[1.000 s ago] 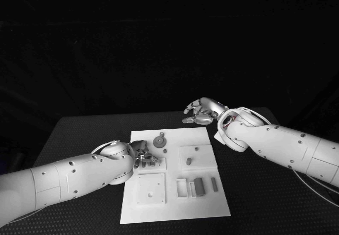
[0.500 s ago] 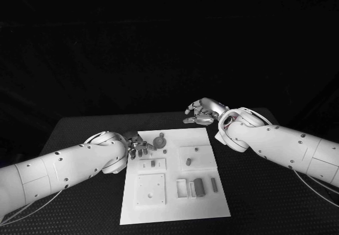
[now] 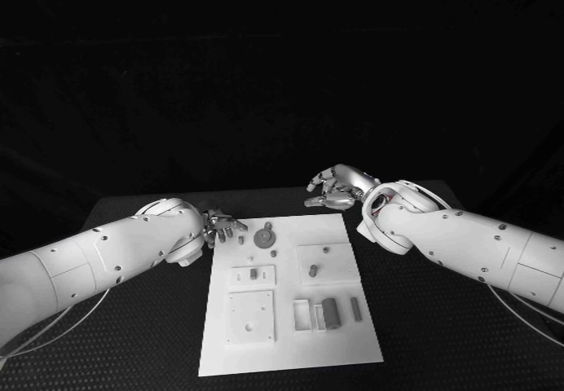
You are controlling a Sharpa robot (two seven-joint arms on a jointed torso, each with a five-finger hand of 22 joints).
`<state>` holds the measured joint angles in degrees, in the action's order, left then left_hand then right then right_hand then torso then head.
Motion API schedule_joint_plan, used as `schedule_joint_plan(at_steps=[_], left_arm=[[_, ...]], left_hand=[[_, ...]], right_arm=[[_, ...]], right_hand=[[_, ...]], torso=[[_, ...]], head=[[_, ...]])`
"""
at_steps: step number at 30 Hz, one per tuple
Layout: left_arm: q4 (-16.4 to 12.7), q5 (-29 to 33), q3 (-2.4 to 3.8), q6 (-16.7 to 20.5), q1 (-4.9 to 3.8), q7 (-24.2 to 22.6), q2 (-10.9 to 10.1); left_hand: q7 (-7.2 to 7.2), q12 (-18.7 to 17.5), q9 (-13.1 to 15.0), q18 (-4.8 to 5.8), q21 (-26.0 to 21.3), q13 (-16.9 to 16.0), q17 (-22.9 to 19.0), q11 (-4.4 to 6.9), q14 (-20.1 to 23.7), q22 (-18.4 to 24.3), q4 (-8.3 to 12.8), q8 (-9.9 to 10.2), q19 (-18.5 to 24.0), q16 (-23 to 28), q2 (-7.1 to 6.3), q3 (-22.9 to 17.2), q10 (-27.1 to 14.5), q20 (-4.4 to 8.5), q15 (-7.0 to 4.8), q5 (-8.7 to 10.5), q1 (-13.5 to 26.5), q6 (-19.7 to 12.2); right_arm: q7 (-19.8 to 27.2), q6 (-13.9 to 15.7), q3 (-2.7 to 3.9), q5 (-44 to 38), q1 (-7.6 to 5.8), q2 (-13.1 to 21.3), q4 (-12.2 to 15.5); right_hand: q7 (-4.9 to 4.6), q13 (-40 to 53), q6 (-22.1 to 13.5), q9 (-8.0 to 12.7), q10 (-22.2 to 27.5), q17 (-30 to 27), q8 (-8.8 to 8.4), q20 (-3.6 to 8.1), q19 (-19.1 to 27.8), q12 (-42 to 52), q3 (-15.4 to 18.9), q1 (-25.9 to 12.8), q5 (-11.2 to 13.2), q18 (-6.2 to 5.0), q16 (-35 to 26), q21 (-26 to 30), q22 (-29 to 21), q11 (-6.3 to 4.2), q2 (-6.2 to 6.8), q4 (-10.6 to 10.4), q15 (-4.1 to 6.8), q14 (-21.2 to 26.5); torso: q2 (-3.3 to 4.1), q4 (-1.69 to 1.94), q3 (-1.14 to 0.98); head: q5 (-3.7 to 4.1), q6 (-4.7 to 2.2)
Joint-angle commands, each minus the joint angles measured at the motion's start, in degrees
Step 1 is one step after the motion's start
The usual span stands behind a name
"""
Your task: Assemble the parts on the task board
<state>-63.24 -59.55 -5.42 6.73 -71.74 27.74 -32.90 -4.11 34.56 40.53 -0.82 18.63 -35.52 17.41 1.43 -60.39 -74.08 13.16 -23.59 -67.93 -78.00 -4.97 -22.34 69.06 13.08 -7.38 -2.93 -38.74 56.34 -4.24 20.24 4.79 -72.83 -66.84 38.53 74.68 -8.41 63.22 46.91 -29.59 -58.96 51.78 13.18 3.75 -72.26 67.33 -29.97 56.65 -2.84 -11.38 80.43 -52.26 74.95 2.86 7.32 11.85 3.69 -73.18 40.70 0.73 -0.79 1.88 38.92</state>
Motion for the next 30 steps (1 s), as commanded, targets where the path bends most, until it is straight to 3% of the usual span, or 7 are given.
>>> schedule_joint_plan(at_steps=[1,9,15,23,30], left_arm=[[2.93,-2.82,0.06,-3.22,-0.53,-1.0,1.54],[7.55,-5.58,0.09,-7.26,-1.31,-0.84,4.04],[10.57,-6.76,0.17,-10.16,-1.36,-0.68,5.82],[11.53,-6.59,0.17,-12.09,-1.36,-1.15,7.17],[12.34,-8.04,0.13,-12.01,-1.29,-1.33,8.53]], left_hand=[[-1.66,-0.6,-0.94,0.77,-0.89,0.44,-0.46,-0.95,1.0,0.43,0.2,1.67,0.93,0.75,0.13,-0.39,-1.05,-0.73,0.85,0.12,0.59,-3.32],[-2.75,-0.75,-2.58,0.23,-1.64,0.91,-0.88,-1.91,1.3,0.78,0.04,3.88,0.97,0.93,-0.79,-0.82,-1.37,-1.65,1.75,0.12,1.1,-6.17],[-3.03,-0.73,-3.21,-0.03,-1.88,1.06,-1.03,-2.16,1.4,0.81,-0.11,4.63,0.95,0.91,-0.57,-1.2,-1.49,-1.95,2.01,0.11,1.2,-6.75],[-2.99,-0.61,-3.5,-0.18,-1.98,1.17,-1.13,-2.15,1.44,0.68,0.14,4.63,0.9,0.78,0.28,-1.54,-1.51,-2.12,2.05,0.06,0.82,-6.08],[-2.97,-0.56,-3.73,-0.19,-2.05,1.26,-1.21,-2.15,1.53,0.57,0.41,4.7,0.93,0.75,0.71,-1.62,-1.6,-2.19,2.06,-0.09,0.58,-5.8]], right_arm=[[0.19,-0.56,0.03,0.04,0.03,-0.28,-0.16],[0.16,-0.55,0.03,0.05,0.03,-0.32,-0.07],[0.17,-0.57,0.03,0.05,0.03,-0.56,-0.12],[0.14,-0.57,0.03,0.05,0.03,-0.69,-0.16],[0.16,-0.57,0.03,0.05,0.03,-0.9,-0.23]], right_hand=[[-1.06,-0.06,-0.67,0.01,0.36,0.09,-0.21,0.32,-0.1,0.22,-0.09,-0.58,-0.23,-3.62,-0.23,0.28,0.88,0.06,-0.01,-0.38,-0.26,0.05],[-1.07,-0.07,-0.7,0.01,0.37,0.09,-0.23,0.31,-0.1,0.22,-0.08,-0.62,-0.23,-3.62,-0.23,0.29,0.89,0.07,0.0,-0.44,-0.26,0.05],[-1.07,-0.07,-0.72,0.02,0.37,0.1,-0.25,0.31,-0.11,0.22,-0.08,-0.65,-0.23,-3.62,-0.23,0.29,0.89,0.07,0.01,-0.47,-0.26,0.04],[-1.08,-0.08,-0.74,0.02,0.37,0.1,-0.26,0.32,-0.11,0.23,-0.08,-0.66,-0.23,-3.62,-0.24,0.3,0.89,0.07,0.02,-0.5,-0.27,0.04],[-1.08,-0.08,-0.76,0.02,0.37,0.1,-0.27,0.32,-0.12,0.23,-0.08,-0.67,-0.23,-3.62,-0.24,0.3,0.9,0.08,0.03,-0.53,-0.27,0.04]], torso=[[0.05,0.02,0.05],[0.2,-0.01,0.0],[0.54,-0.03,-0.02],[0.85,-0.1,-0.11],[0.8,-0.18,-0.07]], head=[[0.06,0.04],[0.24,-0.02],[0.23,-0.14],[0.29,-0.18],[0.31,-0.02]])
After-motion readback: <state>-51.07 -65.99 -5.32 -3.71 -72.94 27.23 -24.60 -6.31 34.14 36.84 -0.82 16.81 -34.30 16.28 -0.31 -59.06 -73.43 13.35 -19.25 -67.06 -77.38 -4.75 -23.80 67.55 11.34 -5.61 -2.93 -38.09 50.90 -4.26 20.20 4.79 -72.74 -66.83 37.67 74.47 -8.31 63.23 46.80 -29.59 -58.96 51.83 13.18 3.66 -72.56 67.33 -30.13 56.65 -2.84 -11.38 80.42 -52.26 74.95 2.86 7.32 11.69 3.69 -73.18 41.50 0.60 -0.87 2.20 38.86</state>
